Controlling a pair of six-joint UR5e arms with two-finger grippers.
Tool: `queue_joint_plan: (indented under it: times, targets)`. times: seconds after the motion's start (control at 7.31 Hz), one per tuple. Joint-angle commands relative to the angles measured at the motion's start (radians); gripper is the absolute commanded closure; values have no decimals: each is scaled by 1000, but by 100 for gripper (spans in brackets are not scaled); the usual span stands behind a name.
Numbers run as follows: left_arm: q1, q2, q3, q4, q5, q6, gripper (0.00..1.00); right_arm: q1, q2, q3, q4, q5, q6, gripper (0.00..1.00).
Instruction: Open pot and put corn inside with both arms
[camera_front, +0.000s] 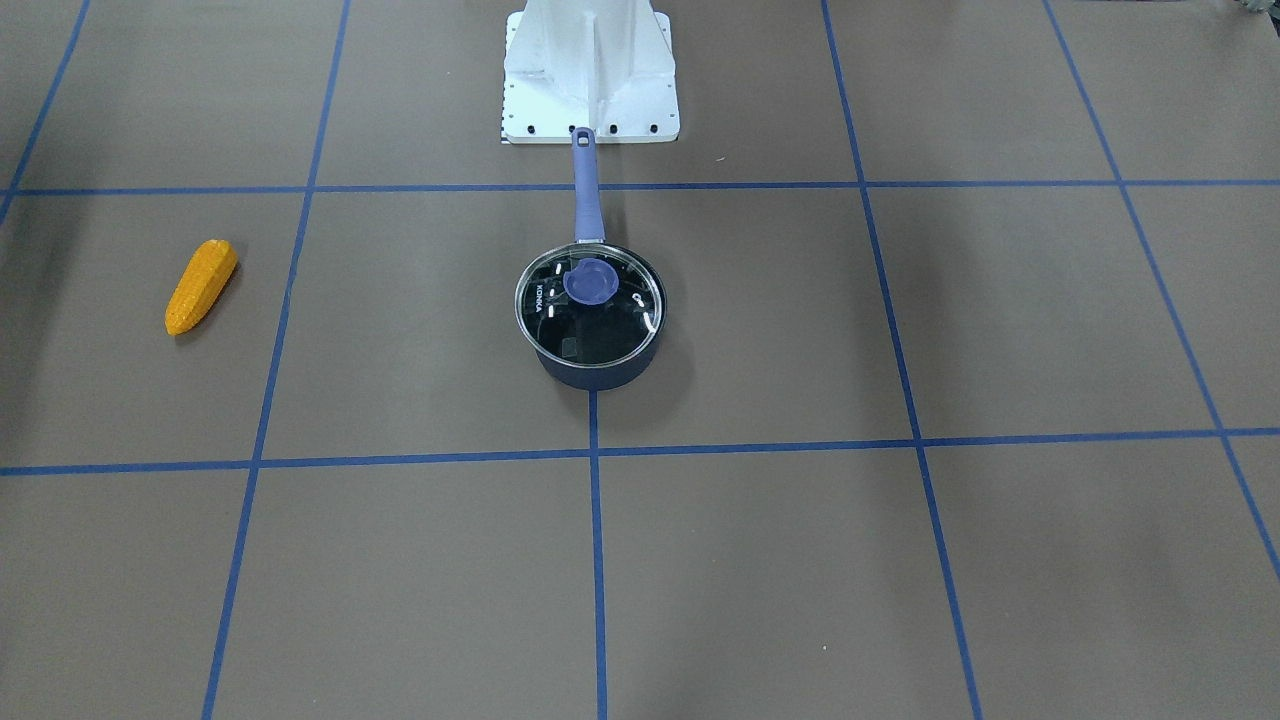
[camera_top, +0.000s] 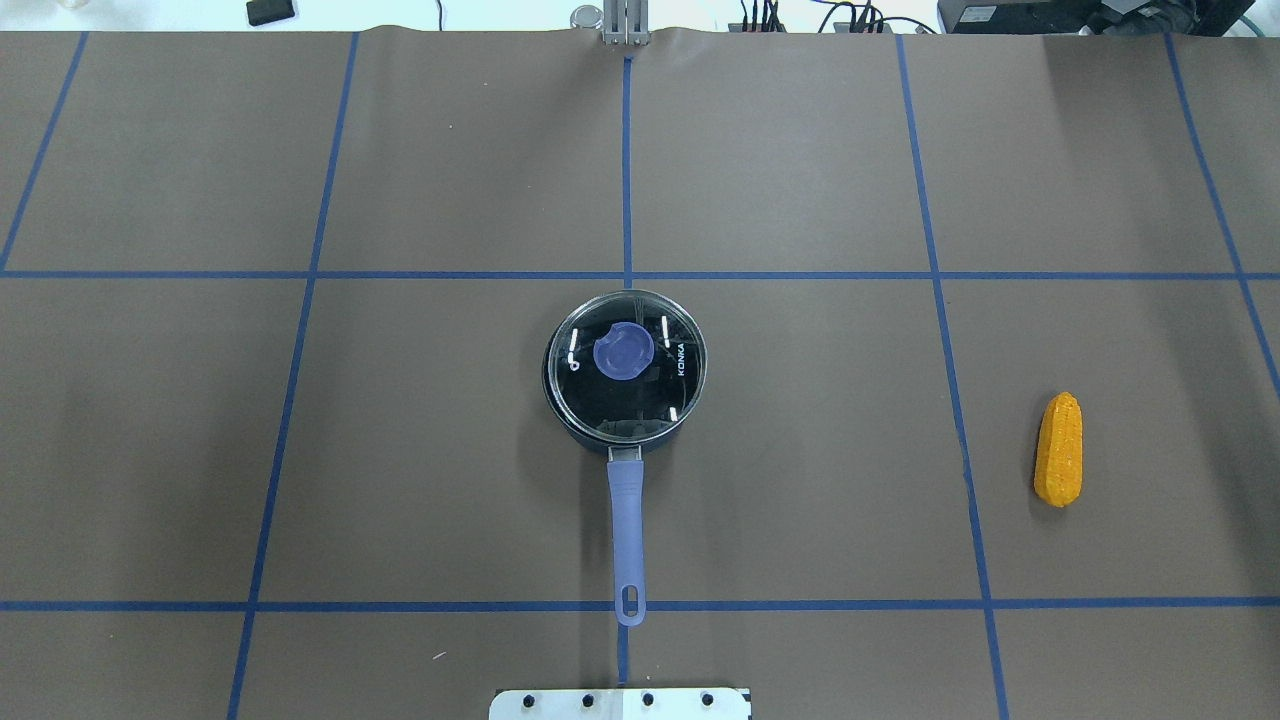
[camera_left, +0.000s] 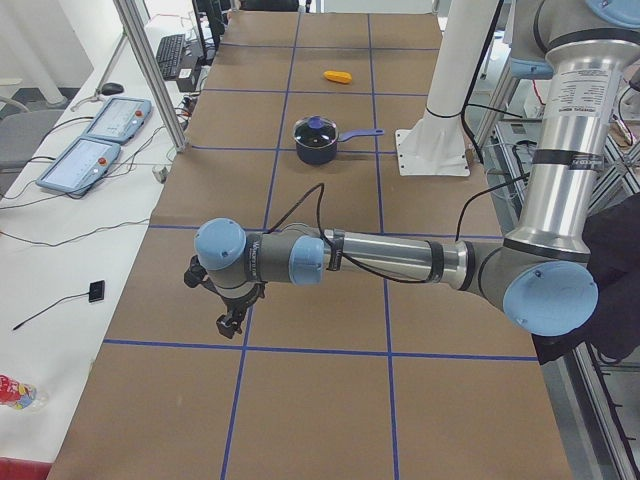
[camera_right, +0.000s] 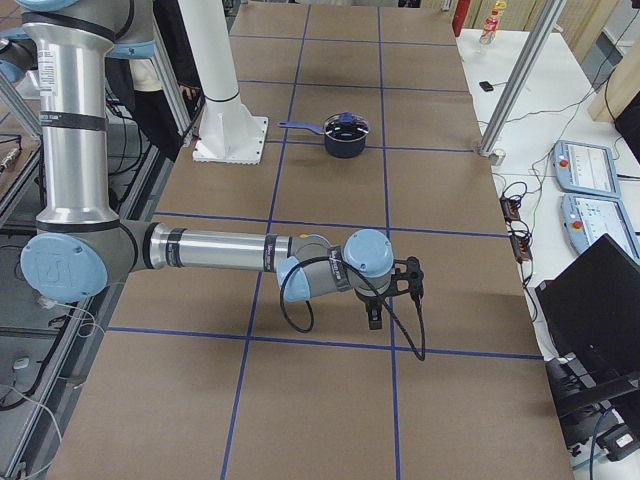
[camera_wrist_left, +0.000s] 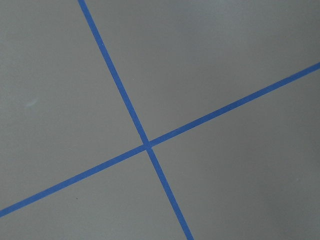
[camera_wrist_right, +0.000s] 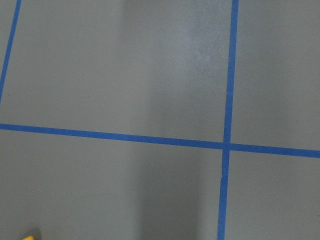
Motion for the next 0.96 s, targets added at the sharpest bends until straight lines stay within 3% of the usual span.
queue_joint_plan:
  times: [0.0,0.41,0.82]
  targets:
    - [0,0,0,0,0,-1,2,0,3,1,2,3,1,0]
    - [3,-12,-9,0,-2,-63,2,-2,-11,5,2,32,43,0]
    - [92,-21,-180,0,-3,-383,2,-125,-28,146,8,28,327,0]
